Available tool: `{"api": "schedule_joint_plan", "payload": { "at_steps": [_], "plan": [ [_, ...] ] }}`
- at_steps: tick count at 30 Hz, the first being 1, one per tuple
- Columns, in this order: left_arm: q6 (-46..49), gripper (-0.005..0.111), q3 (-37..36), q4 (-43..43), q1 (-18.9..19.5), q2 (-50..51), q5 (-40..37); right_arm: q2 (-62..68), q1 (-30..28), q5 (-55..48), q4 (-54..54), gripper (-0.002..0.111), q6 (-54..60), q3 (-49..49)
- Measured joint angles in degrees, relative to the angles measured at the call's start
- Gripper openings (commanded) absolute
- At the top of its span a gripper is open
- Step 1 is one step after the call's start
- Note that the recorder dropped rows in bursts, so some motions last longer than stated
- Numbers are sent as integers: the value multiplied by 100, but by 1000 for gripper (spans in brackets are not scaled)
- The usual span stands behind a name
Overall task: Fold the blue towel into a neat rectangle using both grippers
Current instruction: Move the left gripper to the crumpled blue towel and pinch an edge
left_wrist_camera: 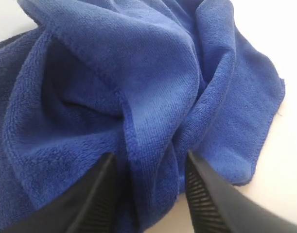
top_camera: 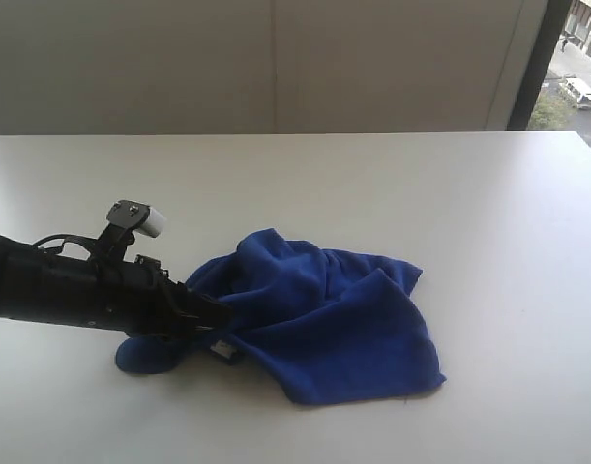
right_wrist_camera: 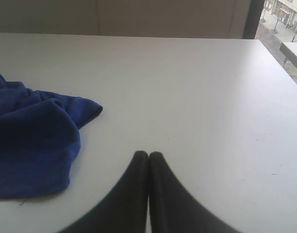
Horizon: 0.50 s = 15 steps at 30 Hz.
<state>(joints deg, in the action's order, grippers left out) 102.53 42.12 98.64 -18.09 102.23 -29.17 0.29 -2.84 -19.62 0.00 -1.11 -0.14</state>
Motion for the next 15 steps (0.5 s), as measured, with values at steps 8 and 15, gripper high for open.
{"api": "schedule_joint_plan", "payload": {
  "at_steps": [8,15],
  "plan": [
    [-50,45,21,0,0,35,-406,0,0,0,0,0,-11,0],
    [-113,40,25,0,0,436,-716,0,0,0,0,0,-11,0]
  ]
}}
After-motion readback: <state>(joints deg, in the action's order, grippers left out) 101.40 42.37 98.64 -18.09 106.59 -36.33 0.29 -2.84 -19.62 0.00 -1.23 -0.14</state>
